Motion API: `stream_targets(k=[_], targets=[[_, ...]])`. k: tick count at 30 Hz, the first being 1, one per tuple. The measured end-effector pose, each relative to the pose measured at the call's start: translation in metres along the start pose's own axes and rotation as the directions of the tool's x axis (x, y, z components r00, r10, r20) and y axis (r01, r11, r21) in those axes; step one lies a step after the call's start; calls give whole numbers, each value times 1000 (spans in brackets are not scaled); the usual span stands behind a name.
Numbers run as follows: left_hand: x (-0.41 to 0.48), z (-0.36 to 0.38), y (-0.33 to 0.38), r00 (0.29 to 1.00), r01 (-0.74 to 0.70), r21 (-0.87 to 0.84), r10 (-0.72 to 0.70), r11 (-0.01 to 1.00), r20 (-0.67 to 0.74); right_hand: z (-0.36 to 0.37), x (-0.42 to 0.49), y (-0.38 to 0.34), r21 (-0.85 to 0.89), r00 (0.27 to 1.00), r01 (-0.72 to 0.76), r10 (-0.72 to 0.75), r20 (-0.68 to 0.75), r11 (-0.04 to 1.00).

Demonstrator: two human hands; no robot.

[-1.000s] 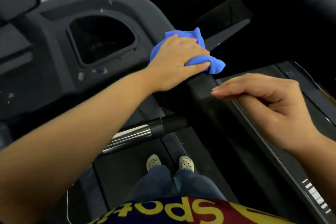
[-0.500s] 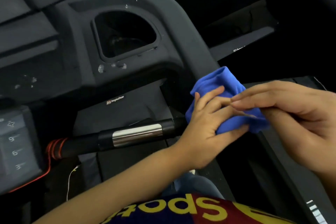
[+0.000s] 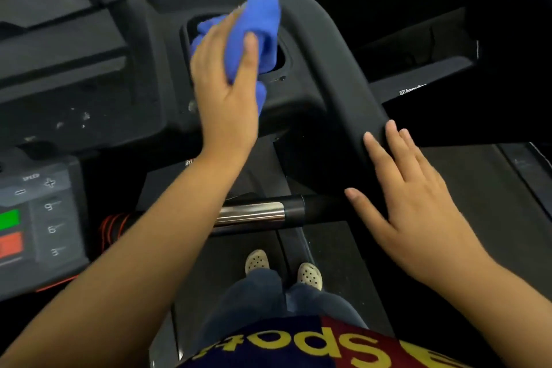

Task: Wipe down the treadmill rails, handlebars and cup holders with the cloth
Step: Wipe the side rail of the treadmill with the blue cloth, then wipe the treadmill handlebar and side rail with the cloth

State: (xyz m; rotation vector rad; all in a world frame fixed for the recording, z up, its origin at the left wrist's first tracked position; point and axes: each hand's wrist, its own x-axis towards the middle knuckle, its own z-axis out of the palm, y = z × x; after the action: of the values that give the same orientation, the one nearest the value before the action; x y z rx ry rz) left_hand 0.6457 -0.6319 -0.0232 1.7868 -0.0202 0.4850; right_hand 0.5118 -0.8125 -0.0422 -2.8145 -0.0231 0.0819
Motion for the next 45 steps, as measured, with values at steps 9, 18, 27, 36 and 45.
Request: stream_targets(k=[9,18,27,36,45], targets=[[-21,91,-27,902,-289,373,120,882,414,4,0,-4,158,993,-20,38,-113,987],[-98,67,-11,883,-82,-5,75,997,463,-9,10,-1,409,946,100,40,-322,907],[-151,29,8,732,-16,-116,90,993,676,-31,51,-22,273,969,218,-242,55,937],[-155,-59,-10,651,211,-146,-28,966,759,-19,22,-11,-94,875,469,-448,184,878],[-86,-204,-38,894,-434,643,214,631,393,8,-1,10,-300,960,280,-271,73,912]])
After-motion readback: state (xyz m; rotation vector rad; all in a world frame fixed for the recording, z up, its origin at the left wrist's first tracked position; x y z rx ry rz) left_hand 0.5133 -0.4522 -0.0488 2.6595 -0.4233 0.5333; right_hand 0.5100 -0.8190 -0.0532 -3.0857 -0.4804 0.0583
